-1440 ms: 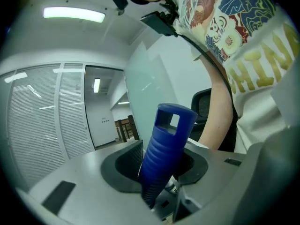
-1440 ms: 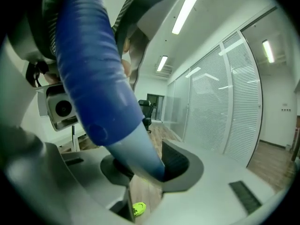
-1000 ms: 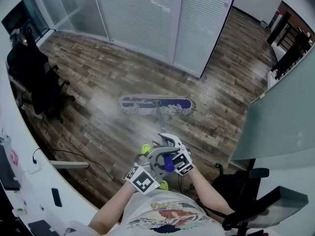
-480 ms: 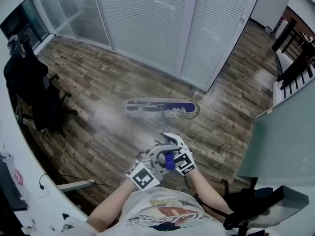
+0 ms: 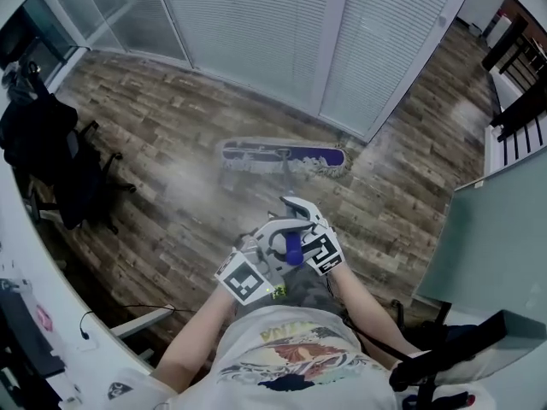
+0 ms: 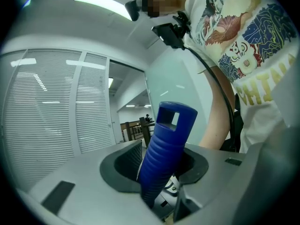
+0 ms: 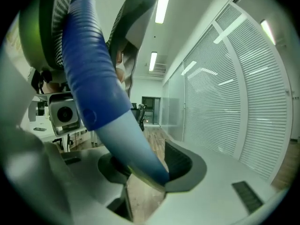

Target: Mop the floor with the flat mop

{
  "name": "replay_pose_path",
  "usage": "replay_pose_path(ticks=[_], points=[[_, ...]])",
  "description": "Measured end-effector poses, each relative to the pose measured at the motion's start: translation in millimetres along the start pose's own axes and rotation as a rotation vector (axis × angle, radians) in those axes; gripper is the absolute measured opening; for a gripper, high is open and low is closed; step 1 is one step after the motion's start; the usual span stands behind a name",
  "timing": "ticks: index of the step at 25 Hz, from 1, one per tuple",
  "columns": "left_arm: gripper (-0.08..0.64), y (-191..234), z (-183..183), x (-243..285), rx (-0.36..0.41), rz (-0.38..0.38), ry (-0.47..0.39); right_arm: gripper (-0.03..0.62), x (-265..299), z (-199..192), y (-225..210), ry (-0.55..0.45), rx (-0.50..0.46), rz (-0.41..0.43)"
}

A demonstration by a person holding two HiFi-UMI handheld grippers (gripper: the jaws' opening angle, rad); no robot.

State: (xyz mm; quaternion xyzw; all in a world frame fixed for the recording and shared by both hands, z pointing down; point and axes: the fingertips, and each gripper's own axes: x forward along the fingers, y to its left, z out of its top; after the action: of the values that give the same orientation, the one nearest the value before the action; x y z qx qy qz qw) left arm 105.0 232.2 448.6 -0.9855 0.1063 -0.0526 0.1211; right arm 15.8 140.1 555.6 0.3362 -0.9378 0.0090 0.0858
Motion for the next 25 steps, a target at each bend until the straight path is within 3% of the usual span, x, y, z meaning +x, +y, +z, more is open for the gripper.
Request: replay_pose_path(ticks=[9,14,19,25], points=[[0.160,120.6,-58.2,57.3,-0.013,0.023,0.080,0.169,77.1,-21.0,-115.5,0.056,-0.026,0.085],[0.161,188.5,-60.7,80.2,-0.022,0.048,0.060,0.175,111.3,-5.5,-176.3,0.029,0.020,0.063],[0.160,206.6,-58.0,75.5,-0.023,0.075,0.056,0.179,123.8,3.4,-183.5,0.022,0.049,0.054],[0.157,178.3,-50.7,50.5,0.000,0.094,0.079,0.189,112.9,6.4,-145.7,0.039,0.039,0.080]])
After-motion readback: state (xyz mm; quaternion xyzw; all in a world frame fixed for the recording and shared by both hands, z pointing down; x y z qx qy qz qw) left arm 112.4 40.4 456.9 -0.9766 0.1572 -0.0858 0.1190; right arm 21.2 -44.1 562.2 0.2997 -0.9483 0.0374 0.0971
